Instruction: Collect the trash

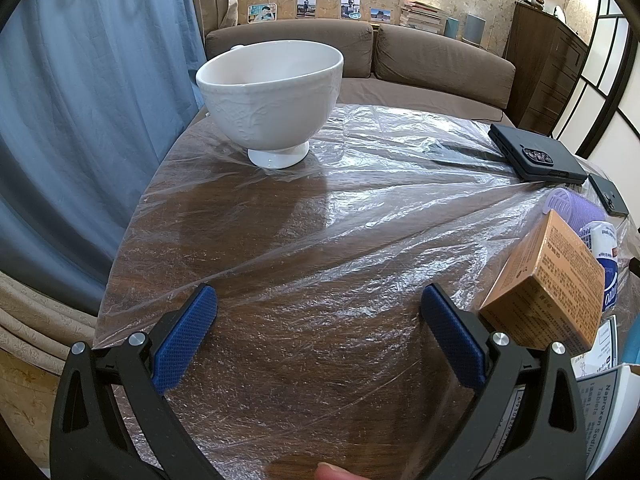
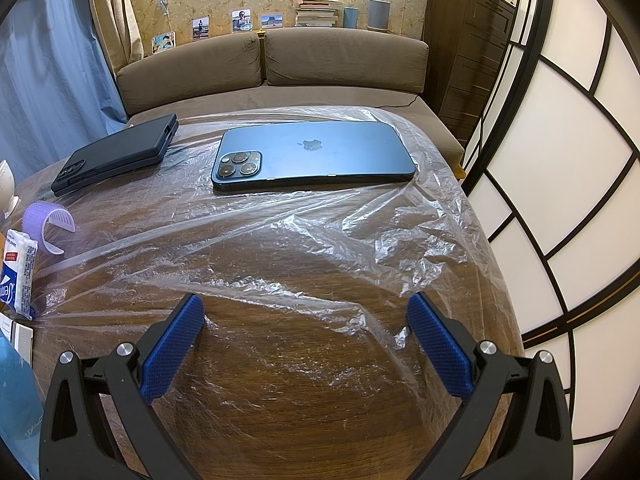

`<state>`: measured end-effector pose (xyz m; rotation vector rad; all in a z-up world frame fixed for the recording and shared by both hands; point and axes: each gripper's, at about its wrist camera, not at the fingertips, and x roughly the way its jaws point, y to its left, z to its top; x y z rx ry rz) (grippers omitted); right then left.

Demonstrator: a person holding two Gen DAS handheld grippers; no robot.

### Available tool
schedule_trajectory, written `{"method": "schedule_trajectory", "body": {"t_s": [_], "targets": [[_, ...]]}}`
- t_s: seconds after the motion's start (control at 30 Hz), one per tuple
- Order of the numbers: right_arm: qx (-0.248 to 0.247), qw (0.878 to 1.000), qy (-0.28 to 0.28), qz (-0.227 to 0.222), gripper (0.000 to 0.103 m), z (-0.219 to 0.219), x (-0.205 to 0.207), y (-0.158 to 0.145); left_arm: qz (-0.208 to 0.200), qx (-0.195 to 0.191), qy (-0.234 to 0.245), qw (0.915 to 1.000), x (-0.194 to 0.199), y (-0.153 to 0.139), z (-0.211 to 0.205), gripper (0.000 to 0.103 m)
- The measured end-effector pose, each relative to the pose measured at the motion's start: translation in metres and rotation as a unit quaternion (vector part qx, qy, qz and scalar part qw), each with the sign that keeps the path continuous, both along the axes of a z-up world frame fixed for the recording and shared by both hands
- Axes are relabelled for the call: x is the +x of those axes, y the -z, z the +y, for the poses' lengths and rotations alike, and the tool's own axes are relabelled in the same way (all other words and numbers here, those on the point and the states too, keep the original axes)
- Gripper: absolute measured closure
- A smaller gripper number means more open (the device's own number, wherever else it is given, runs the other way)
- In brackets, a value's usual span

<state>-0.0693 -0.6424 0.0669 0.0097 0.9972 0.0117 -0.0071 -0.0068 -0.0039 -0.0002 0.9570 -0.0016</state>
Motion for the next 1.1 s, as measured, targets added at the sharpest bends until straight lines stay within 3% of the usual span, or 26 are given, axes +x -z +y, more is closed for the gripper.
{"method": "schedule_trajectory", "body": {"t_s": [1.1], "targets": [[0.000, 1.000, 0.000, 0.000, 0.004, 0.0015, -0.0004, -0.0004, 0.000, 0.000, 0.000, 1.0000, 0.0001, 0.0001, 0.0000, 0.001]]}}
